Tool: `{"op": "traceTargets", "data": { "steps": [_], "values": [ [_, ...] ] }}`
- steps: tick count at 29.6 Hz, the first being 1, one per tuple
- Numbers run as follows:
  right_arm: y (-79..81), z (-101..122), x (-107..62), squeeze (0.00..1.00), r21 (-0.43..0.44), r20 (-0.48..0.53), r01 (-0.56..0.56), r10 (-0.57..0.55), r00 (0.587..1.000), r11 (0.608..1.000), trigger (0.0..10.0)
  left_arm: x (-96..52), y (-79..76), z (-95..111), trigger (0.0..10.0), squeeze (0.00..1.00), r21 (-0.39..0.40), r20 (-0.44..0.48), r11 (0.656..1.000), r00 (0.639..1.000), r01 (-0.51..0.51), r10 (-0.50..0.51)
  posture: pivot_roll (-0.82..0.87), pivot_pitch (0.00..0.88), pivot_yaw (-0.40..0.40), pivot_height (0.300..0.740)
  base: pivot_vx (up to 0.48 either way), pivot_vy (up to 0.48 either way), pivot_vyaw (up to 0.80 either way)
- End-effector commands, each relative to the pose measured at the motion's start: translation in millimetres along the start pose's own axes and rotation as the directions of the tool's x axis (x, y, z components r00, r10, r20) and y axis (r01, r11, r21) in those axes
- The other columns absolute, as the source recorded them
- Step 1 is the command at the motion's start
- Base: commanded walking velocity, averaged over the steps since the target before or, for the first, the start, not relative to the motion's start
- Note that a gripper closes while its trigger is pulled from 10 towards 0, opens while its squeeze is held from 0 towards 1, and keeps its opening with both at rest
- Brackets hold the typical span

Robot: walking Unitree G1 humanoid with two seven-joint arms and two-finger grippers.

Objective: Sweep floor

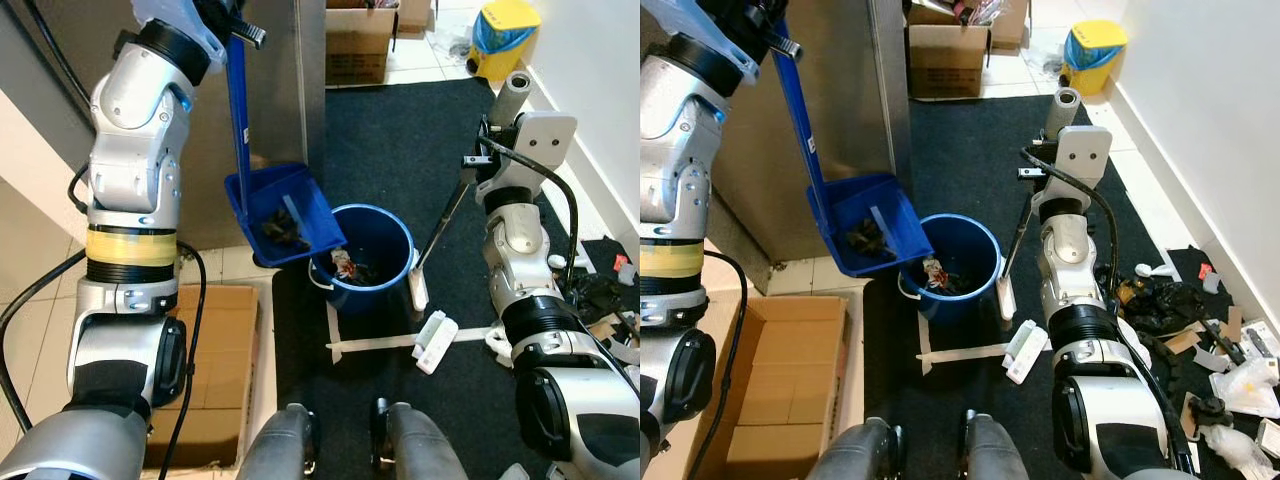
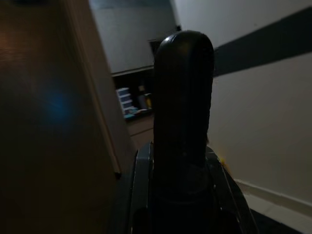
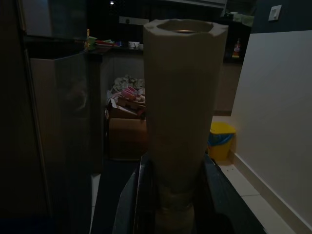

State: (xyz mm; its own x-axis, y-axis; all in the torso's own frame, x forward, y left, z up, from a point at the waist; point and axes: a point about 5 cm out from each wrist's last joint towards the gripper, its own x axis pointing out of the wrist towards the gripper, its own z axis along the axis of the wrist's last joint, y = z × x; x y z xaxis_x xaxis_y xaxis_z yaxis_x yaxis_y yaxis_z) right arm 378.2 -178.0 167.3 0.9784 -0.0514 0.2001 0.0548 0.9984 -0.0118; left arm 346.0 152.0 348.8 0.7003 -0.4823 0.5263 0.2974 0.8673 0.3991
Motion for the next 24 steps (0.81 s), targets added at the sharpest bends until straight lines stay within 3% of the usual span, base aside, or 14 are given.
{"op": "traceTargets", "data": {
  "steps": [1,4,9,13,16,24],
  "values": [
    [-2.4,5,0.7,0.00,0.001,0.034,0.008,-0.008,0.999,1.000,10.0,5.4,-0.4,17,10.0,0.00,0.067,0.077,0.997,0.996,0.028,-0.034,0.02,0.128,0.025,0.740,0.000,0.000,0.00],
    [-7.9,5,0.1,0.00,-0.026,0.030,0.043,-0.042,0.999,0.999,10.0,9.0,-14.1,14,10.0,0.00,0.106,0.083,0.989,0.990,0.105,-0.114,0.02,0.132,0.029,0.740,0.000,0.000,0.00],
    [-42.7,4,-0.4,0.00,-0.205,0.008,0.215,-0.218,0.976,0.955,10.0,17.9,-35.8,6,10.0,0.00,0.173,0.092,0.968,0.976,0.180,-0.198,0.01,0.142,0.034,0.740,0.000,0.000,0.00],
    [-49.8,4,-1.1,0.00,-0.214,0.003,0.241,-0.246,0.969,0.947,10.0,20.0,-38.4,6,10.0,0.00,0.175,0.103,0.967,0.974,0.184,-0.204,0.01,0.143,0.035,0.740,0.000,0.000,0.00],
    [-67.5,1,-5.4,0.00,-0.255,-0.014,0.303,-0.316,0.949,0.918,10.0,30.4,-52.7,13,10.0,0.00,0.165,0.166,0.963,0.957,0.213,-0.240,0.00,0.148,0.036,0.740,0.000,0.000,0.00],
    [-59.9,-2,-6.8,0.00,-0.226,-0.016,0.282,-0.293,0.956,0.932,10.0,42.0,-67.6,34,10.0,0.00,0.208,0.256,0.945,0.919,0.250,-0.300,0.00,0.150,0.046,0.740,0.000,0.000,0.00]
  ]
}}
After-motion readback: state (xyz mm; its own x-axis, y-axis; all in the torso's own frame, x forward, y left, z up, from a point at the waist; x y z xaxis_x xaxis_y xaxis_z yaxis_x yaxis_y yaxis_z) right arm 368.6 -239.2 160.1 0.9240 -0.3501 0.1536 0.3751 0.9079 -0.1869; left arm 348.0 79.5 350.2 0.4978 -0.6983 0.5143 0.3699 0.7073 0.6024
